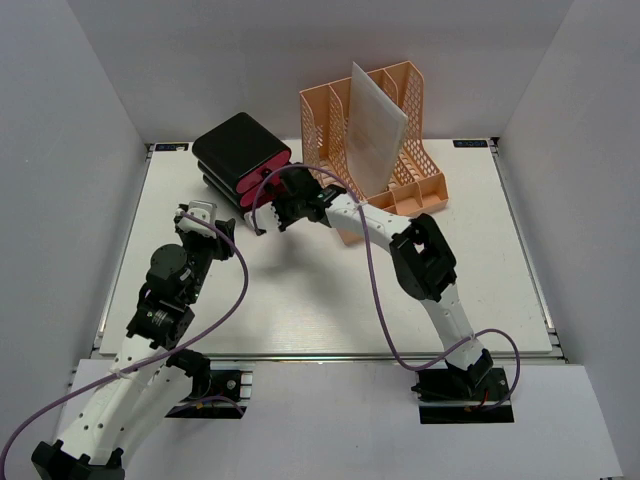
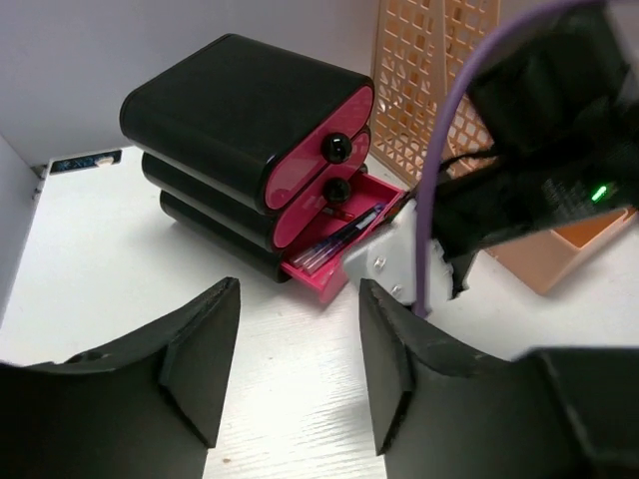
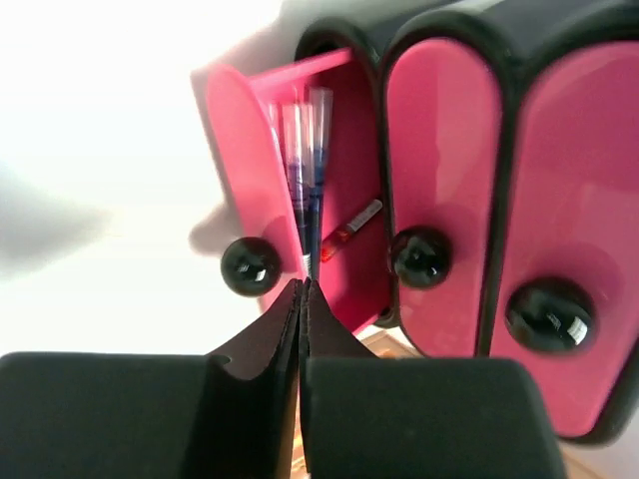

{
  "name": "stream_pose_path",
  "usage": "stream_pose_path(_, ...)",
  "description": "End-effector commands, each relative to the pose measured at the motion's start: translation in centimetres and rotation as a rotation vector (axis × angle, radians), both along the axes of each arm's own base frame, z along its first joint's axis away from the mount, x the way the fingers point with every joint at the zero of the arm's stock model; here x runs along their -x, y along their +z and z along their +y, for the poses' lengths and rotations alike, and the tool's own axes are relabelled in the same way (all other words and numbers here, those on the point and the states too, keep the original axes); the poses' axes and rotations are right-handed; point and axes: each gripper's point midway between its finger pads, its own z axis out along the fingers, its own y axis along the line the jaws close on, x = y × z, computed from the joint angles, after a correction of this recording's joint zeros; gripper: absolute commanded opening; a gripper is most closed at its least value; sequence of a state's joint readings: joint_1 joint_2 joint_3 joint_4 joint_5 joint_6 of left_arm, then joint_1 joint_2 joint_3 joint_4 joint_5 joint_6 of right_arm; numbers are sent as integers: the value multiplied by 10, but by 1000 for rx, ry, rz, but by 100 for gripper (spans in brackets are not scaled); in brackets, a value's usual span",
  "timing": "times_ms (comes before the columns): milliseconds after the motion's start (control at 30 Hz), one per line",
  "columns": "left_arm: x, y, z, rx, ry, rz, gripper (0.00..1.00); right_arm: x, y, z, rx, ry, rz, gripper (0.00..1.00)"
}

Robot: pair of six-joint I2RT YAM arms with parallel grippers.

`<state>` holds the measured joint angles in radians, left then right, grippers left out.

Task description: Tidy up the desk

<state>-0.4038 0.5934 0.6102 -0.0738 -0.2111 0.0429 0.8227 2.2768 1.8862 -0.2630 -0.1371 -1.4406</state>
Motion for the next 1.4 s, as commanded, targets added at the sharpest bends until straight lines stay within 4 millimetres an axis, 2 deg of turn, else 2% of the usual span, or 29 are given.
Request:
stream_pose_path(0,-2,-5,-10,-9,-51,7,59,29,76,-7,-180,-40,220,0)
stream_pose_path(33,-4,-9,-19,-12,-94,27,41,52,91,-19,-230,-118,432,0)
stream_pose_path(67,-4,-9,-19,-8,-94,28,35,55,87,-22,-214,-125,449,0)
stream_pose_path(100,-4,-13,-27,-11,-138,41,29,65,95,-26,-261,-184,575,0)
stream_pose_path(133,-4,-16,-34,-6,-170,48,22,69,112,-35,-305,-227,628,0)
stream_pose_path(167,-3,-19,-41,-1,-207,59,14,73,119,-41,-340,-289,688,0)
stream_pose_path(200,0,-26,-59,-2,-307,90,4,73,117,-53,-396,-432,799,0)
stream_pose_path(233,1,-31,-68,3,-354,115,1,74,144,-70,-467,-470,819,0)
stream_pose_path(267,2,-36,-77,2,-402,138,1,79,149,-79,-497,-497,871,0)
stream_pose_path(300,8,-43,-91,-4,-492,171,0,79,163,-91,-563,-483,929,0)
stream_pose_path(333,4,-59,-98,-20,-525,240,0,87,164,-121,-616,-557,1022,0)
stream_pose_path(400,2,-74,-111,-31,-593,317,1,84,174,-157,-710,-557,1097,0)
stream_pose_path(433,-8,-91,-117,-49,-606,402,2,98,189,-170,-746,-527,1105,0)
stream_pose_path(467,-11,-97,-124,-71,-624,430,2,113,165,-179,-721,-546,1178,0)
stream_pose_path(500,-18,-103,-125,-87,-617,460,2,114,165,-196,-747,-557,1174,0)
stream_pose_path(533,-27,-99,-129,-93,-619,470,4,120,176,-203,-782,-535,1131,0)
stream_pose_path(567,-38,-122,-129,-107,-592,540,5,130,158,-210,-780,-566,1162,0)
stream_pose_path(600,-44,-126,-134,-122,-586,554,5,134,160,-216,-806,-551,1146,0)
stream_pose_path(633,-59,-137,-134,-147,-552,592,7,141,173,-224,-836,-521,1098,0)
stream_pose_path(667,-68,-142,-136,-172,-528,605,7,138,180,-231,-858,-543,1055,0)
stream_pose_path(733,-86,-159,-123,-229,-428,655,8,141,195,-246,-888,-570,983,0)
stream_pose_path(767,-98,-169,-126,-255,-397,677,8,143,194,-249,-895,-576,977,0)
stream_pose_path(800,-102,-175,-125,-282,-374,693,9,149,202,-252,-916,-550,950,0)
stream_pose_path(833,-112,-181,-115,-310,-301,700,9,147,204,-258,-937,-552,930,0)
stream_pose_path(867,-121,-190,-114,-336,-256,712,8,149,205,-260,-942,-548,922,0)
stream_pose_path(1033,-149,-200,-99,-419,-82,669,9,153,211,-268,-967,-536,897,0)
stream_pose_path(1100,-156,-204,-100,-452,-55,648,10,149,211,-276,-980,-557,874,0)
stream_pose_path(1200,-163,-209,-109,-503,-68,631,11,150,211,-275,-976,-552,873,0)
stream_pose_path(1367,-174,-217,-109,-561,-36,624,17,148,207,-277,-974,-559,881,0)
